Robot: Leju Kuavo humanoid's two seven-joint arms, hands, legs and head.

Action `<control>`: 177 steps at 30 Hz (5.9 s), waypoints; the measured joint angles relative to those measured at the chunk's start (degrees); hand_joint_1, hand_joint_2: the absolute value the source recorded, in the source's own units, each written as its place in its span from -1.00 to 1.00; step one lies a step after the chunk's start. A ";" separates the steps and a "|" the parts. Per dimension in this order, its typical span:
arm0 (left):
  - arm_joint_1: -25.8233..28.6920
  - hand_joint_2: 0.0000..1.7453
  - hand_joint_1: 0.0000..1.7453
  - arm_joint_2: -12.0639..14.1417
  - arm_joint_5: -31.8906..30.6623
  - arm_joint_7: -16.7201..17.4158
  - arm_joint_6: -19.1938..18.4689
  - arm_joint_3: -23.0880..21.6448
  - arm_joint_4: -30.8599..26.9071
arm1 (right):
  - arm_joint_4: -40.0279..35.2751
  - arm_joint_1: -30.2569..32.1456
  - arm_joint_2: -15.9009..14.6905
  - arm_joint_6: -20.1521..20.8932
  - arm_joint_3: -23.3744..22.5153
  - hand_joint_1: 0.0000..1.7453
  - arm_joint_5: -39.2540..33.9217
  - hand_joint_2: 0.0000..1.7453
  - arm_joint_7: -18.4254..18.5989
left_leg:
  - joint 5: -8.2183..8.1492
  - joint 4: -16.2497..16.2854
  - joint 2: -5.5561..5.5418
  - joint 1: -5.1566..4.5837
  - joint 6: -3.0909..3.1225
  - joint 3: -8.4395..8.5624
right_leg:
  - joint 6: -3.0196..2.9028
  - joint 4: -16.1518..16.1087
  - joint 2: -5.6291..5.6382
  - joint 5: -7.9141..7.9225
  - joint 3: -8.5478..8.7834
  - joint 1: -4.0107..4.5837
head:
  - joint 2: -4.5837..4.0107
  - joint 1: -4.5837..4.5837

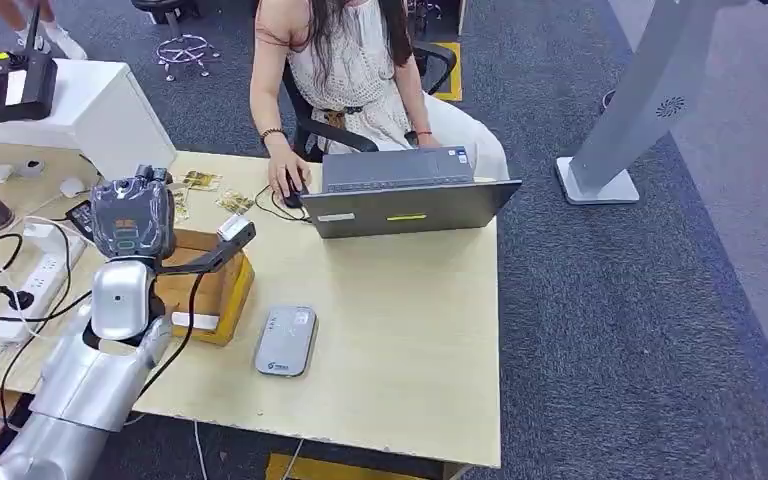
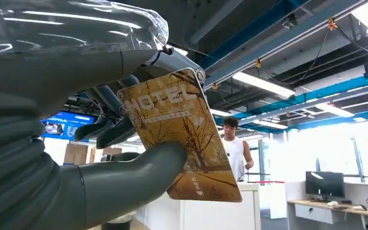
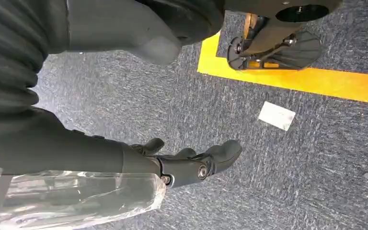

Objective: Pass the card to the sensor for recognition and then transmit it.

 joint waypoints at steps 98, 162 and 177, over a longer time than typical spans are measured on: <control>23.21 1.00 -1.00 -8.70 0.00 -18.40 6.32 4.28 -27.10 | 0.02 0.37 -1.33 1.64 -4.50 -1.00 -1.22 1.00 -1.22 | -0.05 0.00 0.02 -0.01 0.04 -0.02 | 0.02 -0.03 0.00 -0.03 -0.02 -0.01 | 0.00 -0.02; 31.12 1.00 -1.00 -8.70 0.26 -18.51 4.47 2.67 -29.02 | 0.02 0.41 -1.42 0.85 -6.14 -1.00 0.02 1.00 0.39 | -0.04 0.00 0.02 -0.01 0.04 -0.01 | 0.02 -0.03 -0.01 -0.03 -0.02 -0.01 | 0.00 0.00; 31.11 1.00 -1.00 -8.68 0.09 -14.97 -1.46 2.67 -29.02 | 0.02 0.41 -1.42 0.85 -6.84 -1.00 0.00 1.00 0.66 | -0.05 0.00 0.02 -0.01 0.04 -0.02 | 0.02 -0.03 -0.01 -0.03 -0.02 -0.01 | 0.00 0.00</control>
